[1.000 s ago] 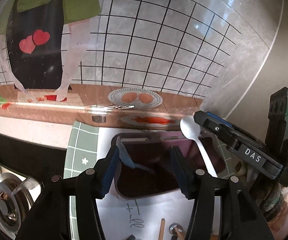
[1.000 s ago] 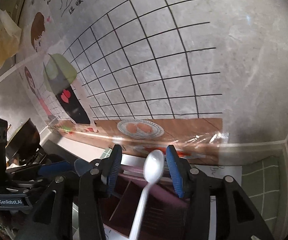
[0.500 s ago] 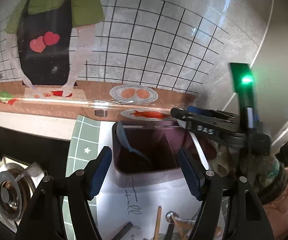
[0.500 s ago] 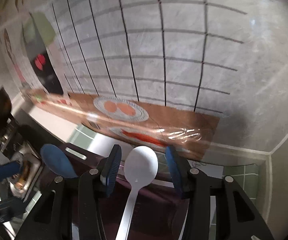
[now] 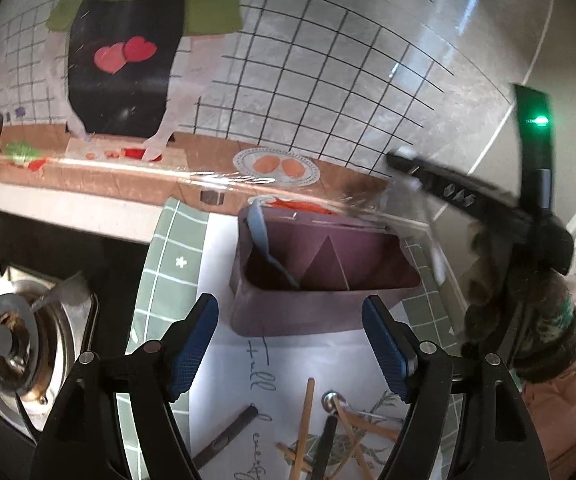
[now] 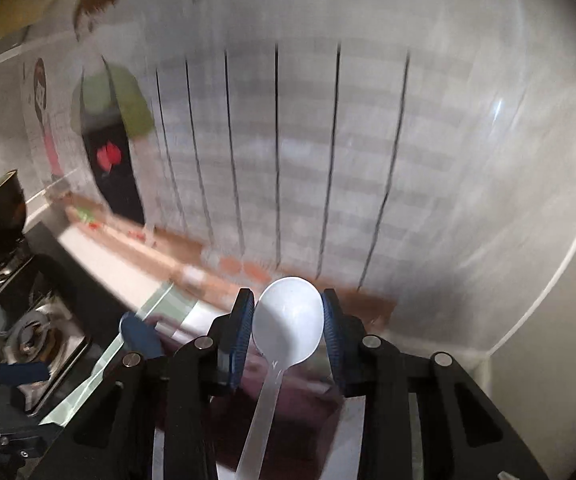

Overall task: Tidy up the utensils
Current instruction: 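Drop the blue spoon into the holder with the left tool while the right tool drops the white spoon, then grasp a black-handled metal spoon with the left tool while the right tool returns over the utensils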

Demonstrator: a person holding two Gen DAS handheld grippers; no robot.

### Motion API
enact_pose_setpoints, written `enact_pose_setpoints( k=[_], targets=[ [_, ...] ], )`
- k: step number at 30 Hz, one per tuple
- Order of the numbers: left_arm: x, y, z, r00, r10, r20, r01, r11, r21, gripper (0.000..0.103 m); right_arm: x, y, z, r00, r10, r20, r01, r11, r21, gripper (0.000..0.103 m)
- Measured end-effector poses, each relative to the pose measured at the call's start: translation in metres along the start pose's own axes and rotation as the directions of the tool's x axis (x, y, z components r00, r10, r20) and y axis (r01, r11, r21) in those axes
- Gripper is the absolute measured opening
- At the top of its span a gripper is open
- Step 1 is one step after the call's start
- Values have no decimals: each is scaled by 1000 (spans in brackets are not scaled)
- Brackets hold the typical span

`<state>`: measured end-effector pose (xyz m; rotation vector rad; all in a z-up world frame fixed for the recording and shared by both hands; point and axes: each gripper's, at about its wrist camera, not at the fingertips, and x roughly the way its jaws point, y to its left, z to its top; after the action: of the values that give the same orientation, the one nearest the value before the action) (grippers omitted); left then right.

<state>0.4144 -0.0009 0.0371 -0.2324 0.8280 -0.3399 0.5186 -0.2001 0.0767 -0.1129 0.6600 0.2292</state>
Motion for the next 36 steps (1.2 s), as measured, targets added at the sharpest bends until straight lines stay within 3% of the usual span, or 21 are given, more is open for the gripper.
enact_pose_setpoints(
  k=[5, 11, 12, 14, 19, 21, 22, 23, 25, 27, 33, 36],
  targets=[
    [-2, 9, -10, 1000, 26, -14, -26, 1000, -15, 75, -14, 8, -4, 978, -54, 199, 66, 996, -52, 31],
    [0, 23, -18, 996, 79, -33, -81, 996, -40, 75, 1, 13, -31, 958, -69, 277, 89, 994, -60, 34],
    [1, 25, -20, 996, 87, -37, -88, 995, -47, 75, 3, 12, -36, 966, -40, 256, 57, 997, -57, 37],
    [1, 30, -22, 995, 96, -40, -98, 994, -58, 75, 2, 11, -45, 975, 5, 223, 6, 999, -47, 59],
    [-9, 34, -34, 994, 101, -40, -103, 993, -52, 75, -35, 5, -64, 984, -2, 181, -5, 999, 40, 65],
    [-14, 32, -41, 994, 98, -46, -99, 995, -31, 75, -53, 5, -72, 991, 7, 137, -16, 998, 59, 75],
    [-17, 30, -47, 994, 91, -57, -92, 996, -14, 75, -62, 6, -76, 995, 20, 97, -26, 998, 61, 86],
    [-19, 29, -51, 994, 90, -67, -90, 996, -3, 75, -67, 8, -80, 997, 27, 73, -32, 997, 64, 91],
    [-26, 26, -66, 992, 88, -86, -86, 996, 31, 75, -84, 17, -91, 999, 36, 17, -36, 998, 41, 92],
    [-31, 24, -80, 991, 94, -100, -88, 994, 60, 75, -95, 29, -103, 999, 25, -26, -25, 1000, 0, 101],
    [-39, 23, -128, 980, 99, -172, -77, 989, 128, 75, -118, 68, -155, 988, -107, -108, 94, 988, -124, 102],
    [-44, 22, -139, 979, 92, -180, -66, 987, 145, 75, -121, 73, -174, 981, -62, -182, 47, 995, -87, 102]
  ],
)
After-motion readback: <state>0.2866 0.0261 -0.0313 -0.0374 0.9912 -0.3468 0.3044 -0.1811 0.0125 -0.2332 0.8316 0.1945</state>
